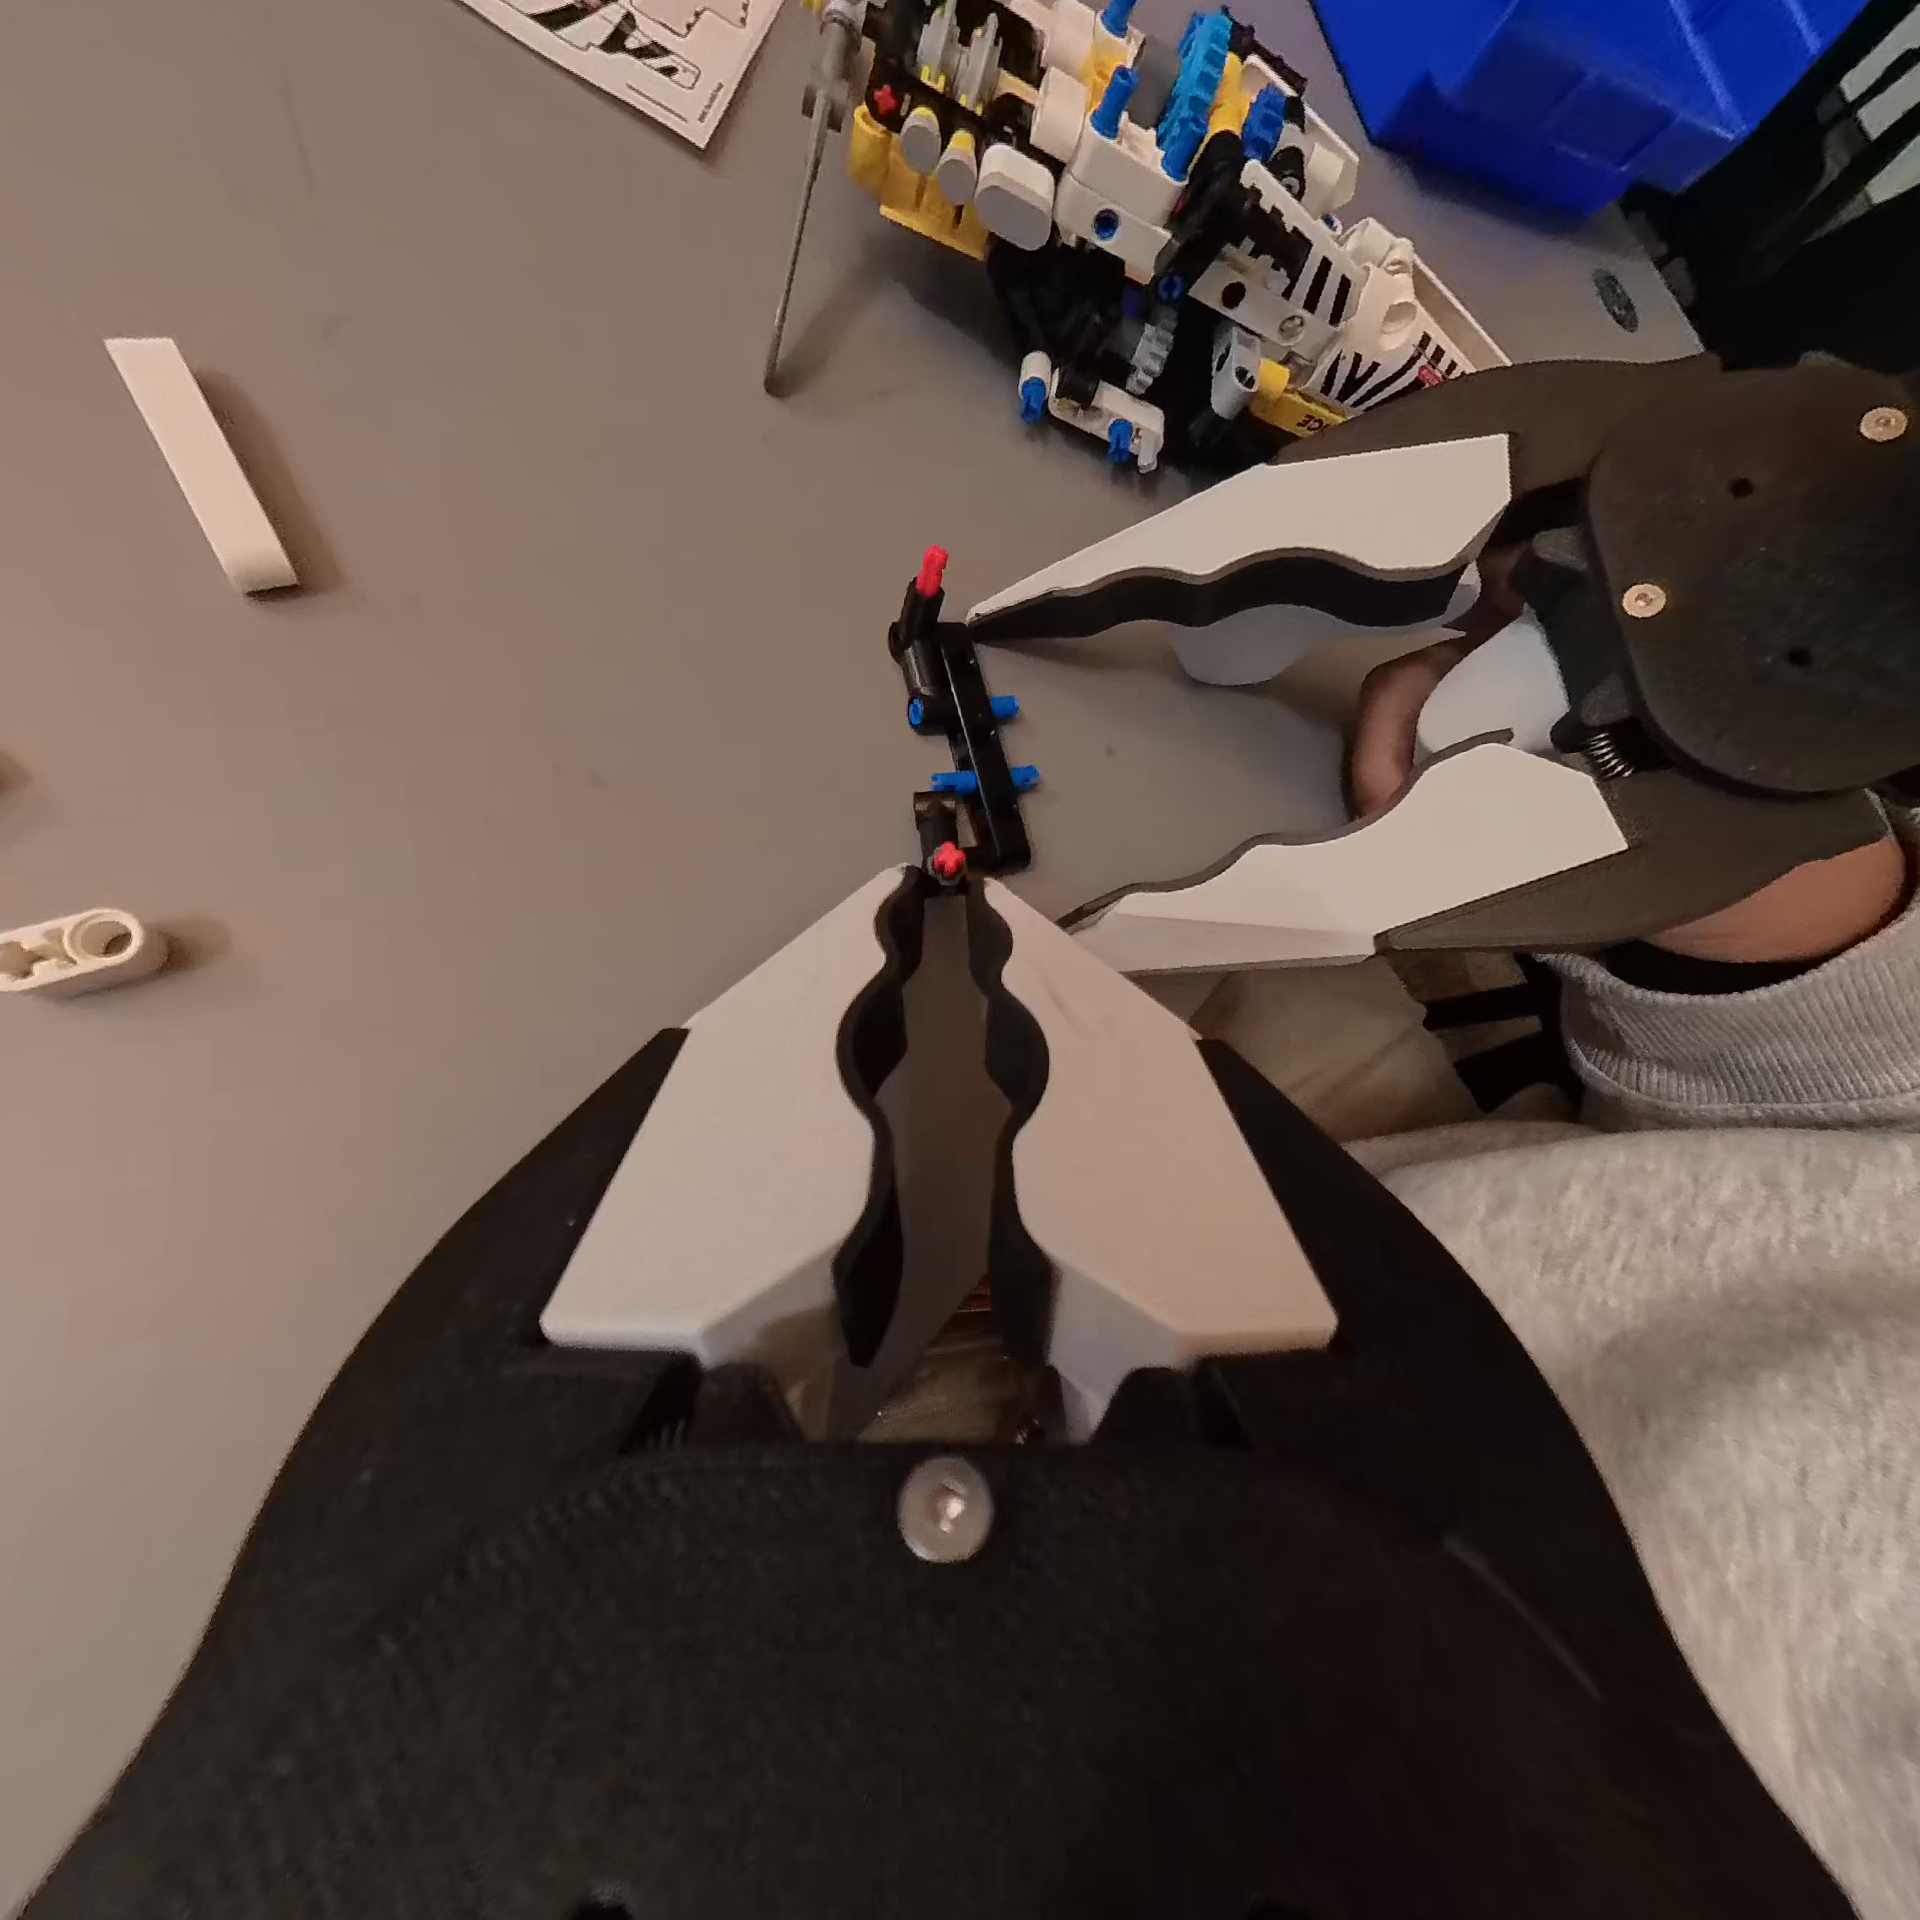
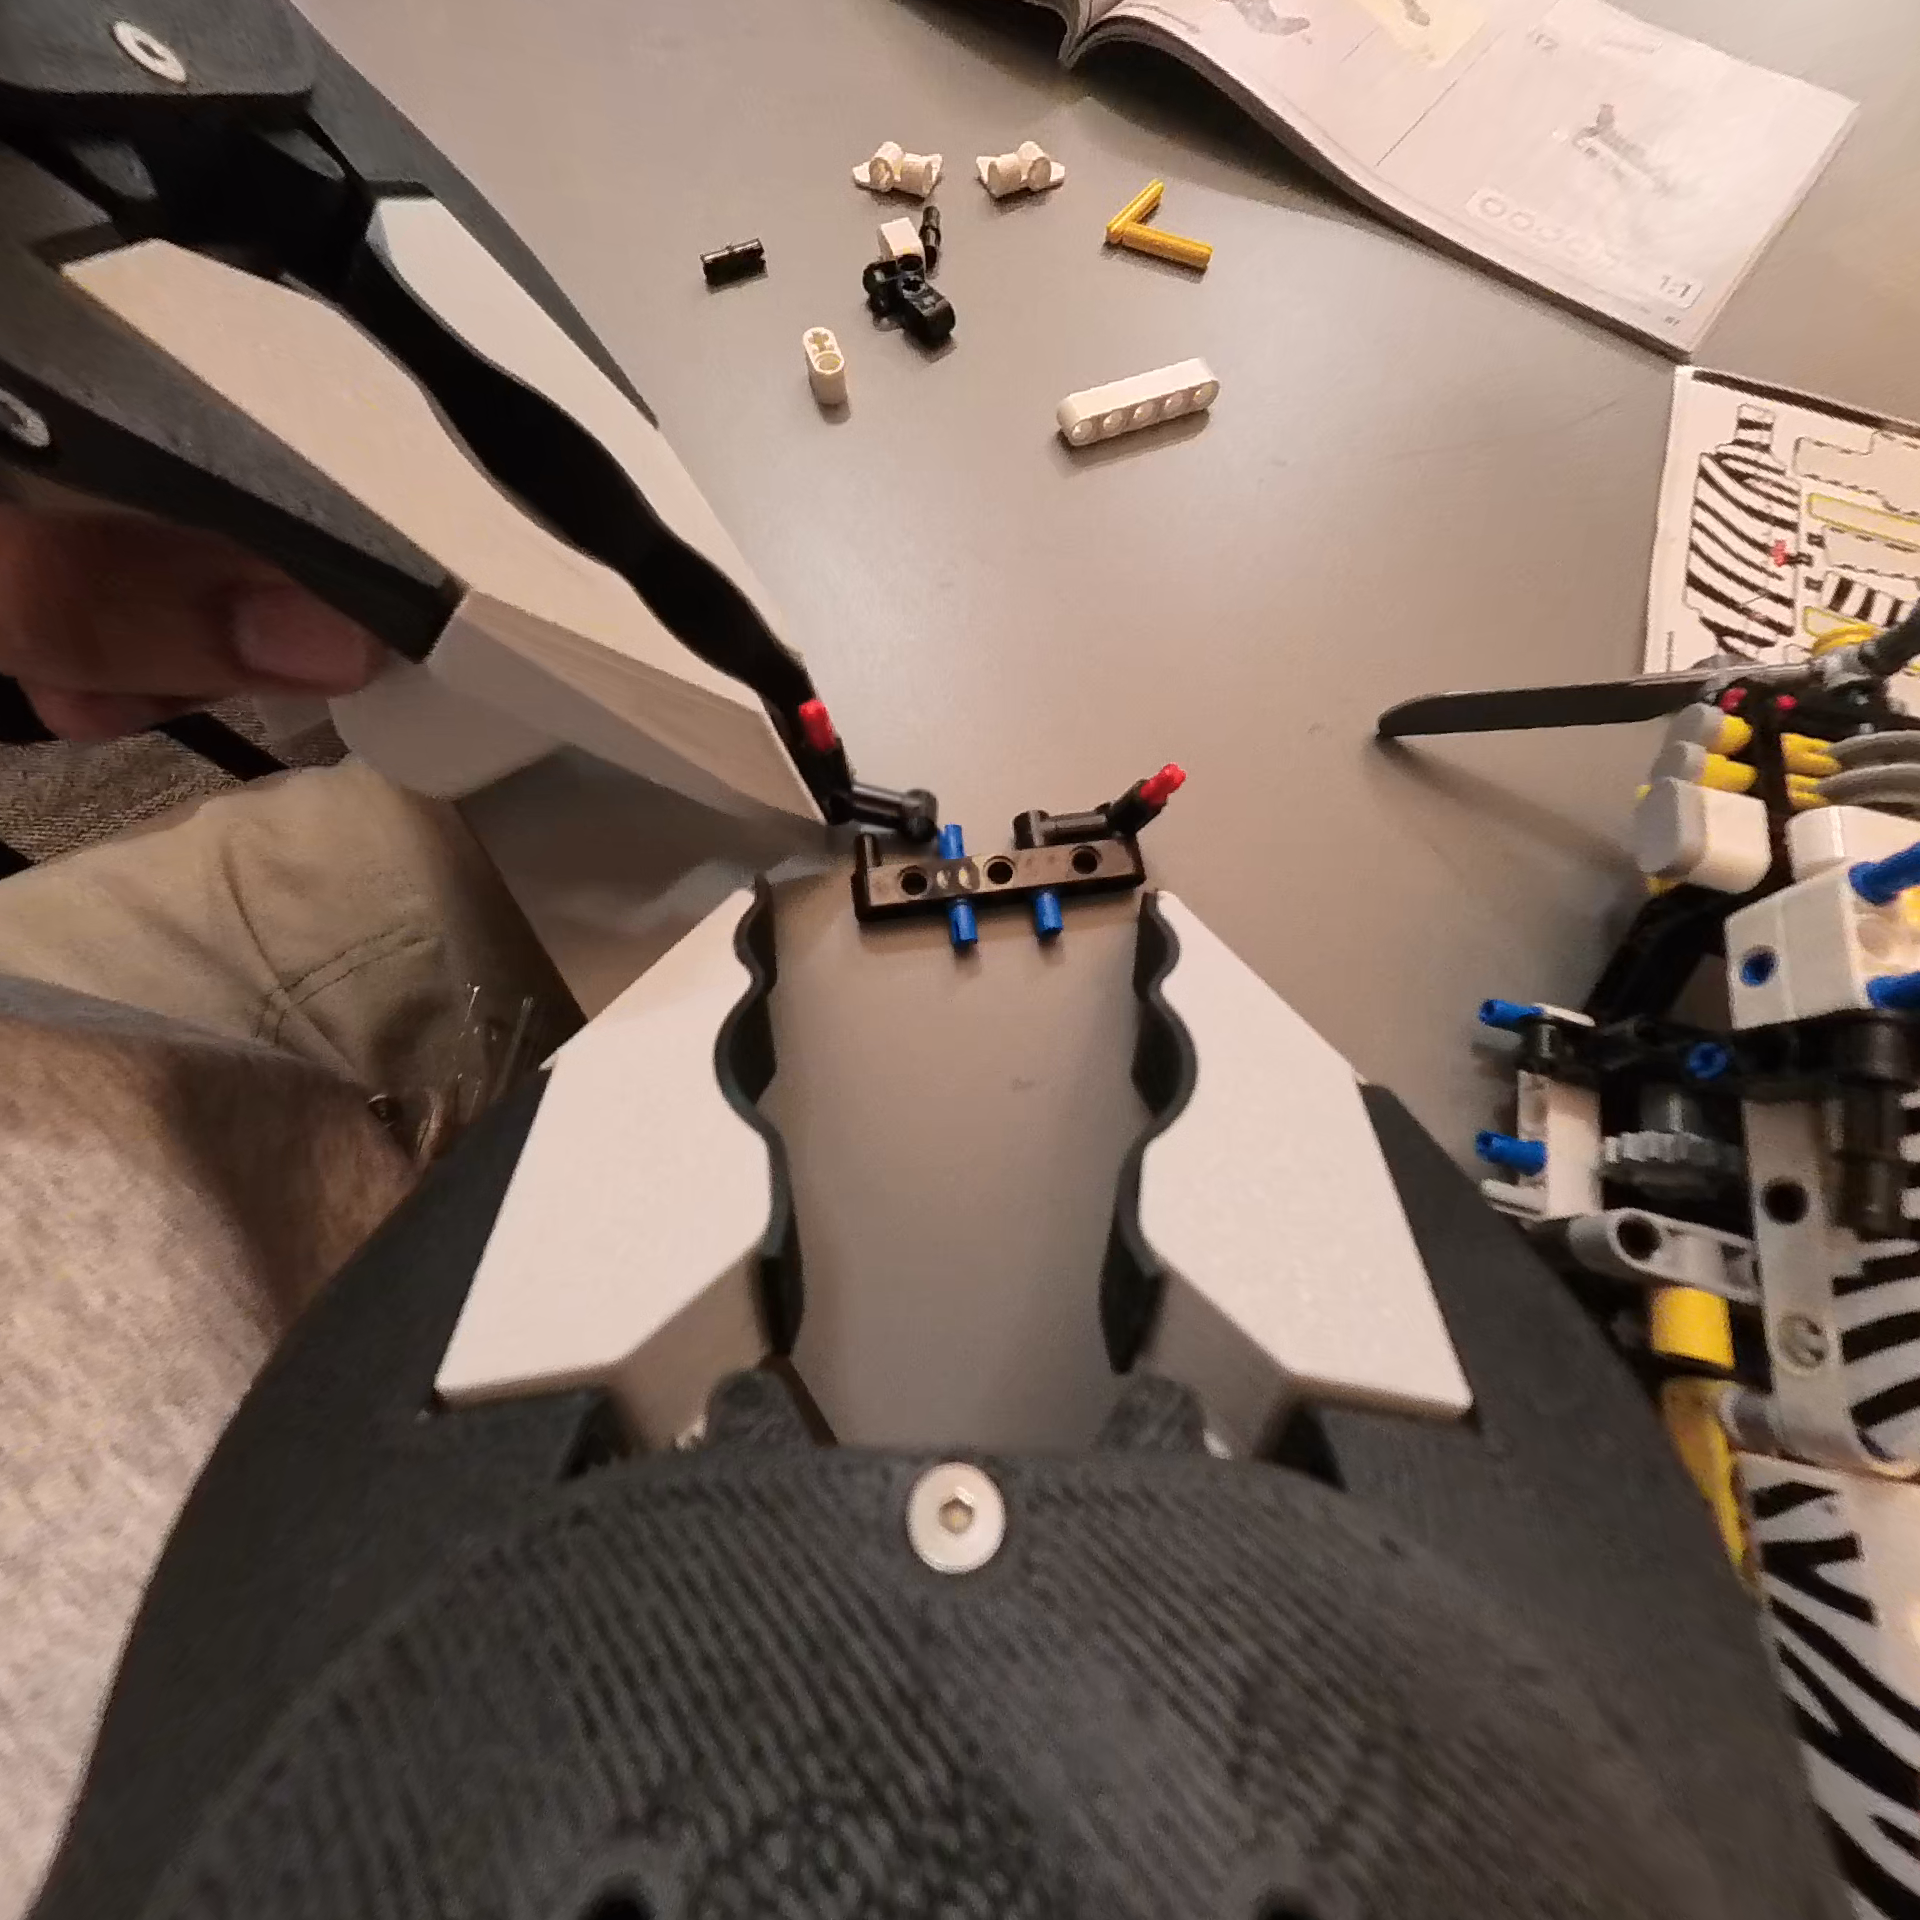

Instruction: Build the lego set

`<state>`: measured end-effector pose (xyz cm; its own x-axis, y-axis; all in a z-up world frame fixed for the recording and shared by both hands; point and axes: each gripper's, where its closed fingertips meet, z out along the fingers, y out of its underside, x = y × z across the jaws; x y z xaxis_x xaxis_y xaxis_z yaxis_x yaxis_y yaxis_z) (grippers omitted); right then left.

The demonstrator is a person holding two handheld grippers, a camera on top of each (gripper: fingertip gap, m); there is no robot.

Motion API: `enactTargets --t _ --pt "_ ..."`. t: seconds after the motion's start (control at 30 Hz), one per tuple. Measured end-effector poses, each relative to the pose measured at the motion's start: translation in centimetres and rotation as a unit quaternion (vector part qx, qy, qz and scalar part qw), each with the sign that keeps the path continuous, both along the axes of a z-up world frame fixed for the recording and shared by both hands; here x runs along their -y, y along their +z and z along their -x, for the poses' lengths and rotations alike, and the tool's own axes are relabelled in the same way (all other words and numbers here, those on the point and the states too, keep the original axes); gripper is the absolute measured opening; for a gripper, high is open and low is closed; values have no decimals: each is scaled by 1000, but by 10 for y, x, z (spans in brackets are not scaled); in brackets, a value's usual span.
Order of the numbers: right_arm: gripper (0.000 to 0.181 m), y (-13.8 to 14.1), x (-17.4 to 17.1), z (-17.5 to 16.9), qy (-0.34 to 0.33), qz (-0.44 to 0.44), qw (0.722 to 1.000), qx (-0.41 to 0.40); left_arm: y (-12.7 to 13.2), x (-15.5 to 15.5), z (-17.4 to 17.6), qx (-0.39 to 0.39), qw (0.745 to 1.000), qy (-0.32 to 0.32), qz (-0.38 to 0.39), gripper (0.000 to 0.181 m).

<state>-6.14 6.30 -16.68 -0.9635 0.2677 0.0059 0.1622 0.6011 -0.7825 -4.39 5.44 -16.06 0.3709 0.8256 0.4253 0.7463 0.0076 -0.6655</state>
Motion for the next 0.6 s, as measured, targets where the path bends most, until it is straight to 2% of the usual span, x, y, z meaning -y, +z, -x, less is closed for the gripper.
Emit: enactTargets --t 0.33,0.6 --pt "69 0 0 0 0 1 1000 0 0 0 4 -6 1000 15 4 6" --pt "68 0 0 0 -1 1 1000 0 -2 6 -7 34 997 14 -64 7"
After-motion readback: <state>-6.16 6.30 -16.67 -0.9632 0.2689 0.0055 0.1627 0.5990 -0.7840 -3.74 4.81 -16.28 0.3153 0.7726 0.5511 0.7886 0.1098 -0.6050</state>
